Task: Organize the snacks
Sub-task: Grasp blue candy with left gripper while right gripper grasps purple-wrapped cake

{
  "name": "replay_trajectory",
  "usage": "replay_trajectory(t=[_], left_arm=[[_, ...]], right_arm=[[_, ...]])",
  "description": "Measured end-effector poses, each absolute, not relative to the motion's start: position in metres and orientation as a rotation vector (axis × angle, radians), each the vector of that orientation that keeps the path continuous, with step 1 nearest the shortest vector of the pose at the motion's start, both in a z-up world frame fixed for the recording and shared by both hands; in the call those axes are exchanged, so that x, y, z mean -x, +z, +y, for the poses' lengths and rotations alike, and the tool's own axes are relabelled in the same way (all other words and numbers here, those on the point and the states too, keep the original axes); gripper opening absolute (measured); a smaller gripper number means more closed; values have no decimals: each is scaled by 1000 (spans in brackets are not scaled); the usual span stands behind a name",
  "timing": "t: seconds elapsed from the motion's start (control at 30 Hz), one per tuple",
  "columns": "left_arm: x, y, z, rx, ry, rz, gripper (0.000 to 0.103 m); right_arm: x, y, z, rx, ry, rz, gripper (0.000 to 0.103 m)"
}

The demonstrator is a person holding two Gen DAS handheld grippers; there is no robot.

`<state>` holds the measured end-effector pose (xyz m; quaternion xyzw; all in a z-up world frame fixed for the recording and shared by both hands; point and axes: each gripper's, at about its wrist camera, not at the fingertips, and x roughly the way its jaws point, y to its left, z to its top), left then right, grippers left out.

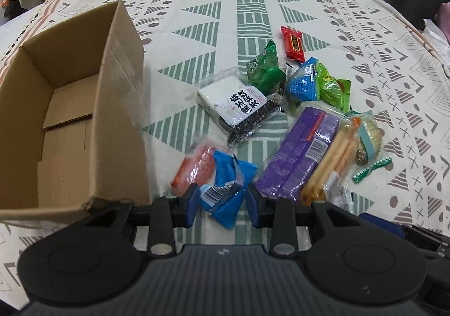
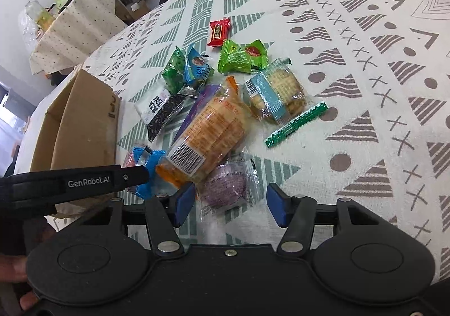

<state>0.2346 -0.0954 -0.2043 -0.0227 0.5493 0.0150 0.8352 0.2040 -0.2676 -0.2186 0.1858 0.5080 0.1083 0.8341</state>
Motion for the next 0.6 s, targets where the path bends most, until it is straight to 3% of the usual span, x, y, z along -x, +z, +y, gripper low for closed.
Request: replay_trajectory(t=[0.3,0.43,0.6], left_arm=[[-243,-211,-94,40,59,1153,41],[-241,-213,-91,70,60,1128,35],[-236,-208,-91,90,40,1131,29]], right_arm=[[-213,-226,-261,-368,230,1079,57],[-212,-226,-258,-361,257,1077,37],[-207,-220,-260,-363,254,1065,32]])
